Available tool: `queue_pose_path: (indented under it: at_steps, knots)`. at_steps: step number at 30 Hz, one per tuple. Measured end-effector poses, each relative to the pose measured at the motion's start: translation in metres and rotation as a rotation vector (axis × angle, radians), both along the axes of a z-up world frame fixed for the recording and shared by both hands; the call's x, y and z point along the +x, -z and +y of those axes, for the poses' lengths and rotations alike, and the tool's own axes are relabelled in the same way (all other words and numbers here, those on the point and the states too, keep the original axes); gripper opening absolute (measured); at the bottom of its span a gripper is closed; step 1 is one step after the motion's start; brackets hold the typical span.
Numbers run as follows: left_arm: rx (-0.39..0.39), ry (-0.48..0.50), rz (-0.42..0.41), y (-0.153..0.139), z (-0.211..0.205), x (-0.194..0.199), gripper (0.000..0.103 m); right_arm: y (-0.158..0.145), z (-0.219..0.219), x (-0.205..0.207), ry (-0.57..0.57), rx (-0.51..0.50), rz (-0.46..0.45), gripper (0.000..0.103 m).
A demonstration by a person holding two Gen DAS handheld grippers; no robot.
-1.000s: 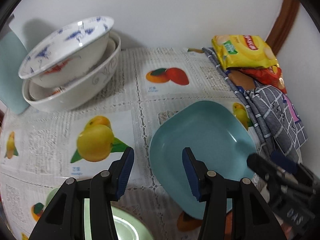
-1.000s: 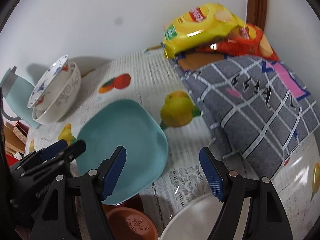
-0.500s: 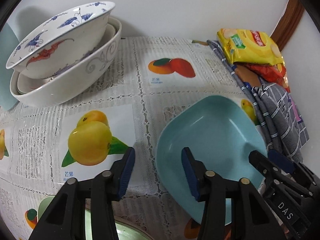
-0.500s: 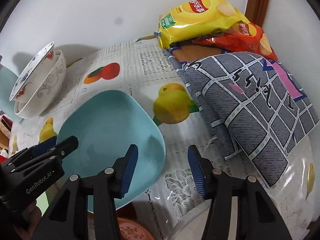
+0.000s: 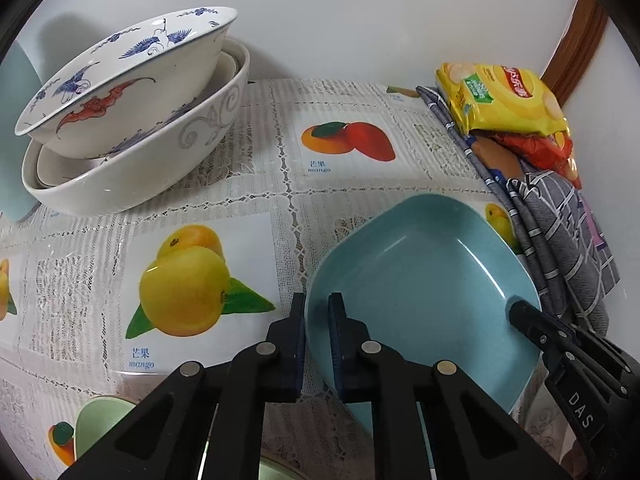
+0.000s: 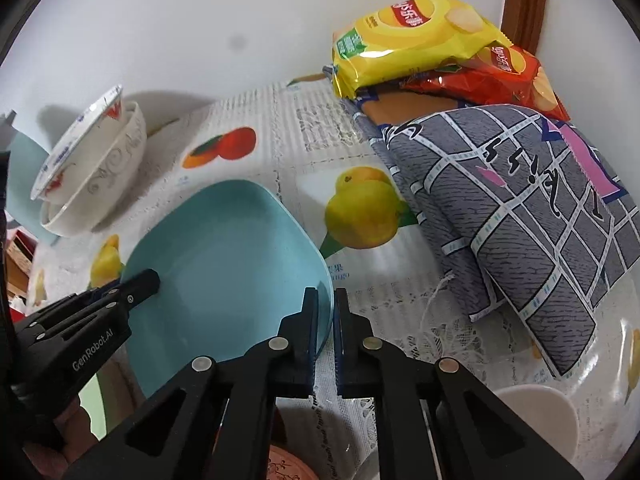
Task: Organize plates and bowls
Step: 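Lift the light-blue plate with both tools toward the green plate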
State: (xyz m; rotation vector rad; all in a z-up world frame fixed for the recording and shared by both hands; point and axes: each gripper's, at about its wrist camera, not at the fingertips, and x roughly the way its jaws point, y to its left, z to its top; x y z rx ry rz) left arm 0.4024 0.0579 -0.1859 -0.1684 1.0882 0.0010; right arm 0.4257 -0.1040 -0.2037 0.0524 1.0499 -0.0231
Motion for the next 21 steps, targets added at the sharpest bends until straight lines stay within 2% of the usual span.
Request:
queue_pose_path:
  at_steps: [13,21]
  knots:
    - [-0.021,0.029,-0.065,-0.044,-0.004,-0.025,0.009,-0.036,-0.011,-0.028,0.022,0.093,-0.086,0.006]
    - [-0.043,0.017,-0.112,-0.074,0.01,-0.072,0.009,-0.067,0.005,-0.07,0.01,0.09,-0.128,0.006]
